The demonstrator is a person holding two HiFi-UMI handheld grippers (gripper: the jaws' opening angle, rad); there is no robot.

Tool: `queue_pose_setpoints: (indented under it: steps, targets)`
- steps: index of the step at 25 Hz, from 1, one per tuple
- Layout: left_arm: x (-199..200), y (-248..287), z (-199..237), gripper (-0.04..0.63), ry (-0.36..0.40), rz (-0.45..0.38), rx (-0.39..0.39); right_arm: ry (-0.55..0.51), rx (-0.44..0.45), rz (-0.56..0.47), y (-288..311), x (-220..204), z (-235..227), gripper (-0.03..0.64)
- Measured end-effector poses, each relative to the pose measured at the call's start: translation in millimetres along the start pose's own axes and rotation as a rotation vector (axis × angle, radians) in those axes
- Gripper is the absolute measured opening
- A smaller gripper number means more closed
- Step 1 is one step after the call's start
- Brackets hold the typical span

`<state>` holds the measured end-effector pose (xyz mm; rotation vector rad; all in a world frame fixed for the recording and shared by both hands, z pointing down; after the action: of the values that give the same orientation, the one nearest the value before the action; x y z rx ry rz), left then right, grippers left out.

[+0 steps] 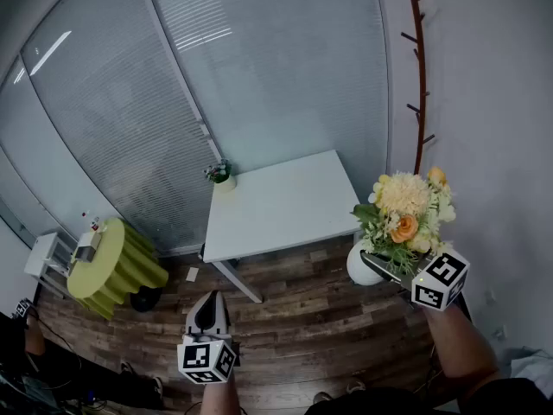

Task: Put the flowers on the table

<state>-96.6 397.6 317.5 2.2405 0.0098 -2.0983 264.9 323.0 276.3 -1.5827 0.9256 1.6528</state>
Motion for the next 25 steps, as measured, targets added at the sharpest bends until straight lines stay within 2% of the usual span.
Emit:
queue_pose_setpoints:
  steps: [7, 10, 14, 19, 25]
  targets:
    - [-8.3, 0.1, -15.5, -0.005, 0.015, 0.018, -0.001, 0.006, 0.023, -0.020, -10.3, -3.2, -4.5, 0.287]
    - [-7.6, 0.8, -19.2, -0.005, 0.025, 0.028, 0.004, 0.012, 0.006, -0.027, -17.9, -6.8, -10.5, 0.287]
    - [-2.3, -3.3, -21.6, -0.005, 0.040, 0.029, 0.026, 0.004, 0.000, -0.021, -22.6, -12.4, -17.7, 0.287]
    - [-1.1, -3.6, -30.7, -0.005, 0.047, 0.035, 0.056, 0.006, 0.047, -0.028, -25.3, -13.6, -29.3, 0.287]
    - [-9.5, -1.2, -33.9, -0.005, 0.045, 0.058, 0.091, 0.024, 0.018, -0.016, -29.4, -25.5, -53.8, 0.287]
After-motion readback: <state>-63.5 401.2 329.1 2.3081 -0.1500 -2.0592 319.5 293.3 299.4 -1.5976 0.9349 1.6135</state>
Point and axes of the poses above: the fingertips, and each gripper's own axes: y forward along the fingers, z to its left, x out of its top, the point moved 4 cm from there along -y, backward along the fingers, and after that the axes turned 7 degrees about x, right-handed, at the moved point
